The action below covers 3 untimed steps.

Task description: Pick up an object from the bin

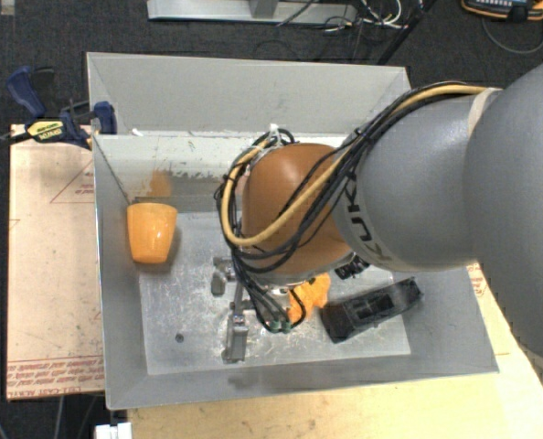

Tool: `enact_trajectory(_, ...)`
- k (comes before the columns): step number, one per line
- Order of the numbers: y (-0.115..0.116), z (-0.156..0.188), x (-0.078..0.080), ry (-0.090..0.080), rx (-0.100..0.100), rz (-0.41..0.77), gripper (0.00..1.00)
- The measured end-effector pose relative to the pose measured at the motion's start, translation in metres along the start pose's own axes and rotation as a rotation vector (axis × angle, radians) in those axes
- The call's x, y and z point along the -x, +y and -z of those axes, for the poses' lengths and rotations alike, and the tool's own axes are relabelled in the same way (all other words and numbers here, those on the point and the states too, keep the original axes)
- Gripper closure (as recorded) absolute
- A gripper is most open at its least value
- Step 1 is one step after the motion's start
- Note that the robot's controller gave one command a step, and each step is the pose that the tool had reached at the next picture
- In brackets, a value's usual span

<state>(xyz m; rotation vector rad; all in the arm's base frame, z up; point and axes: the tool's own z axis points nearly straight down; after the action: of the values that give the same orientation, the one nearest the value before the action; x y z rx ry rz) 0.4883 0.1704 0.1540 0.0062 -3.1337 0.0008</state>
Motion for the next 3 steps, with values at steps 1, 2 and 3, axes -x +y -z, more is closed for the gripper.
enact_trajectory(1,-0.001,0.004,0.002,-0.007,0.001,-0.004,0.00)
enact_trajectory(2,-0.023,-0.012,0.036,-0.009,0.006,0.042,0.00)
enact_trajectory(3,-0.057,-0.028,0.065,-0.007,-0.002,0.094,0.00)
